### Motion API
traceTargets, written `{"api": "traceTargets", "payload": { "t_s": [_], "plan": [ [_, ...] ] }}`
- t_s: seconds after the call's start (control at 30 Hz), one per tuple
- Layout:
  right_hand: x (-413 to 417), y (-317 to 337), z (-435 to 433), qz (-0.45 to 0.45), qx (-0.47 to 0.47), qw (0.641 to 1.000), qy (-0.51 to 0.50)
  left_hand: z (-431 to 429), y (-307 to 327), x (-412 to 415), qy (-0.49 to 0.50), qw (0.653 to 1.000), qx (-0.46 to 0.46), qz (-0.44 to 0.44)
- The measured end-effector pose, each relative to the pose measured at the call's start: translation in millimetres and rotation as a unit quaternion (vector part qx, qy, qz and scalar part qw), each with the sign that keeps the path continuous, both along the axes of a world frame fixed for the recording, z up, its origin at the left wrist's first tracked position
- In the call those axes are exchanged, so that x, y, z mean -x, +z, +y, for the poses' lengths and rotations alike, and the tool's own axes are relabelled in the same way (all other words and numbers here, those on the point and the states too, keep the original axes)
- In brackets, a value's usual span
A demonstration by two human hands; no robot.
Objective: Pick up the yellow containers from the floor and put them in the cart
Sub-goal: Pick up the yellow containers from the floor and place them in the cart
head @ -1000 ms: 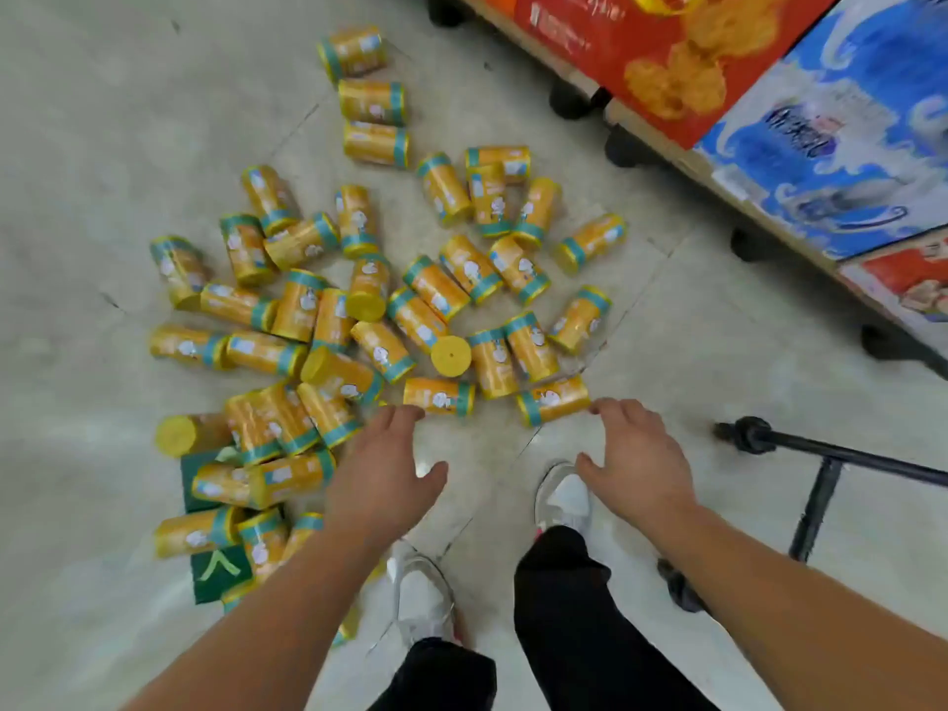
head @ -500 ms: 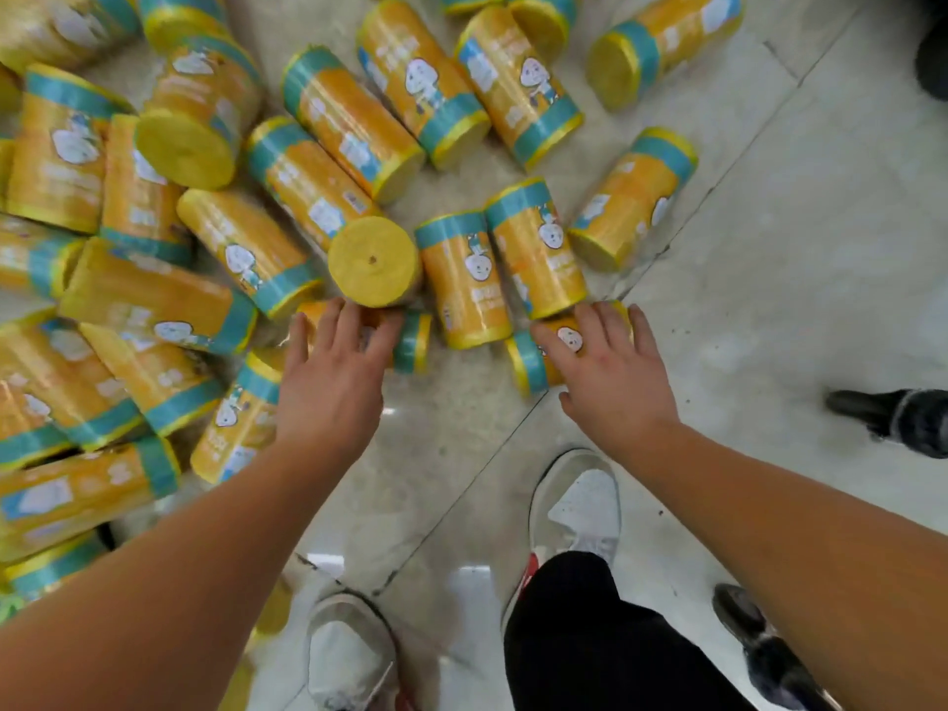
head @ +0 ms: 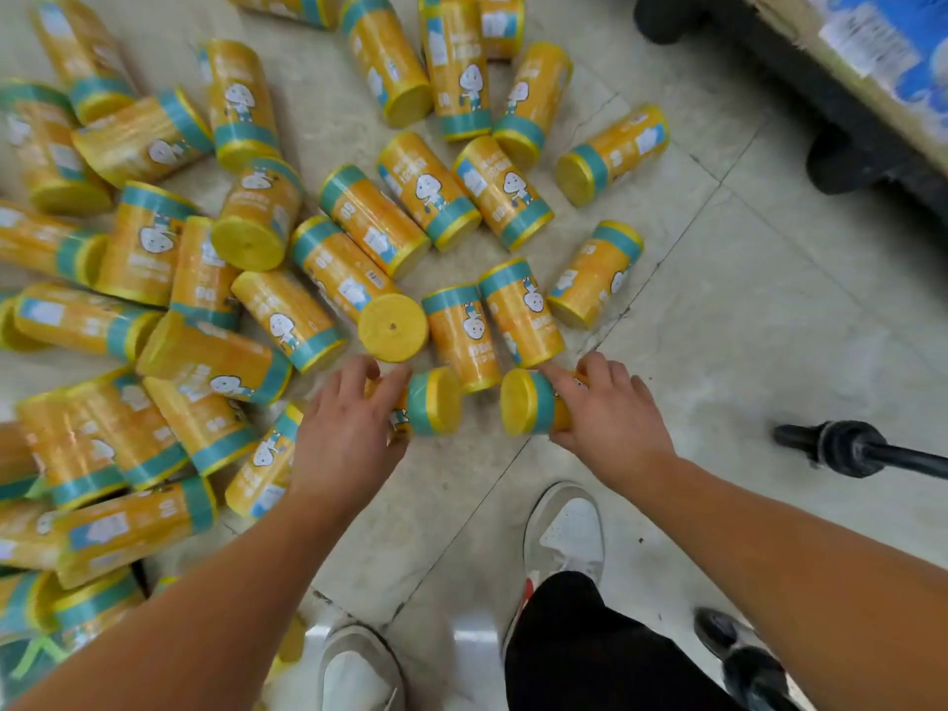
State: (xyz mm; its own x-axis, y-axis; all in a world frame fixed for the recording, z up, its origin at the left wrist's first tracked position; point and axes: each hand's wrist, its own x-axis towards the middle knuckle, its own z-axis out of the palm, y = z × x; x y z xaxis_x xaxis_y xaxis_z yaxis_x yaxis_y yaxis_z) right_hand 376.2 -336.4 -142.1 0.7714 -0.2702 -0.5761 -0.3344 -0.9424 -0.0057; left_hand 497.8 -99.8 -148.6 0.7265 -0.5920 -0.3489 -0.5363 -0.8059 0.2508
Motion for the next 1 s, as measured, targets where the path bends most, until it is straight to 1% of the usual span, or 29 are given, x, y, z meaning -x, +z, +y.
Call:
{"api": "traceTargets", "payload": {
  "t_s": [0.1,0.17,0.27,0.37,0.5,0.57,0.67,0.73,0.83,0.9,1.0],
  "plan": [
    [-3.0,77.7,1.5,-0.041,-0.044,0.995,-0.086,-5.0,74.4,-0.3,0.086,0.992,0.061,0.069],
    [-7.7,140.8,4.8,-0.08,-0.083,0.982,-0.152,-6.5,135.2,-0.7,0.137,0.98,0.101,0.101],
    [-14.2,241.7,11.2,-0.154,-0.144,0.94,-0.267,-9.6,243.6,-2.6,0.197,0.956,0.166,0.14],
    [-19.5,347.8,18.3,-0.247,-0.192,0.887,-0.341,-17.2,358.2,-7.4,0.243,0.933,0.215,0.154],
    [-16.3,494.7,25.8,-0.353,-0.242,0.811,-0.399,-35.6,491.0,-6.2,0.225,0.917,0.284,0.164],
    [-5.9,561.5,24.0,-0.389,-0.255,0.782,-0.415,-53.8,550.9,1.1,0.216,0.905,0.318,0.183],
    [24.6,643.0,10.3,-0.429,-0.258,0.748,-0.436,-91.8,628.9,22.6,0.192,0.89,0.354,0.215],
    [53.1,683.6,-5.1,-0.454,-0.259,0.724,-0.45,-121.7,667.2,44.4,0.169,0.876,0.382,0.243],
    [106.1,722.1,-36.4,-0.472,-0.232,0.7,-0.483,-173.0,704.9,88.5,0.114,0.878,0.387,0.257],
    [147.5,733.2,-61.3,-0.48,-0.219,0.679,-0.51,-207.4,719.7,126.6,0.082,0.876,0.384,0.279],
    [221.8,732.5,-103.7,-0.471,-0.19,0.649,-0.567,-261.0,720.1,196.9,0.052,0.874,0.361,0.32]
  ]
}}
